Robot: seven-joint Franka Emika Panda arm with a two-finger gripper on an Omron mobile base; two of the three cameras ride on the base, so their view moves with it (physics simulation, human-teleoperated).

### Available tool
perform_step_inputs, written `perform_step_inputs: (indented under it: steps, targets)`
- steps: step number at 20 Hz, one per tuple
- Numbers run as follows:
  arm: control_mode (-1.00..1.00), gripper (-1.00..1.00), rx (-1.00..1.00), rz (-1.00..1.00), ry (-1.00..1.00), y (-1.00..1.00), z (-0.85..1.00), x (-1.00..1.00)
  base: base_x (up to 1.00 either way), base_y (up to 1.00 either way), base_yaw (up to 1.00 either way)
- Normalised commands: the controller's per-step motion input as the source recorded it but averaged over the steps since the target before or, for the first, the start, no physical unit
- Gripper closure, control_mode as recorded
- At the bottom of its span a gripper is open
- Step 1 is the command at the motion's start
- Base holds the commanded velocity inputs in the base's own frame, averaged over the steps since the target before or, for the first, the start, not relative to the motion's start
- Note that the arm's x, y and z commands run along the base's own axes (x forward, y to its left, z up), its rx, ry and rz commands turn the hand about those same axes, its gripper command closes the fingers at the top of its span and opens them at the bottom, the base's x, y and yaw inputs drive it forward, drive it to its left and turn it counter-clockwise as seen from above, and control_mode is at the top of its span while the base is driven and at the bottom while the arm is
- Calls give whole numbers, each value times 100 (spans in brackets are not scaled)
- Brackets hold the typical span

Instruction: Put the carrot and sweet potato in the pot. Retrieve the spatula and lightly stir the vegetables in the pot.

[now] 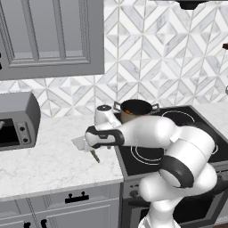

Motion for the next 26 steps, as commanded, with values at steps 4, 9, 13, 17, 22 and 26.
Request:
perform_step_inputs:
  steps: [4, 9, 13, 17, 22, 26]
  targets:
    - [-100, -100, 0, 0, 12, 16, -53, -11, 0, 0, 0]
    - [-100, -100, 0, -1, 0, 25, -54, 6, 0, 0, 0]
    - [-100, -100, 0, -4, 0, 23, -41, 18, 0, 0, 0]
    - [-100, -100, 0, -4, 0, 6, -38, 8, 0, 0, 0]
    - [-100, -100, 0, -1, 0, 2, -35, -9, 0, 0, 0]
    - [-100, -100, 0, 0, 0, 0, -39, -37, 0, 0, 0]
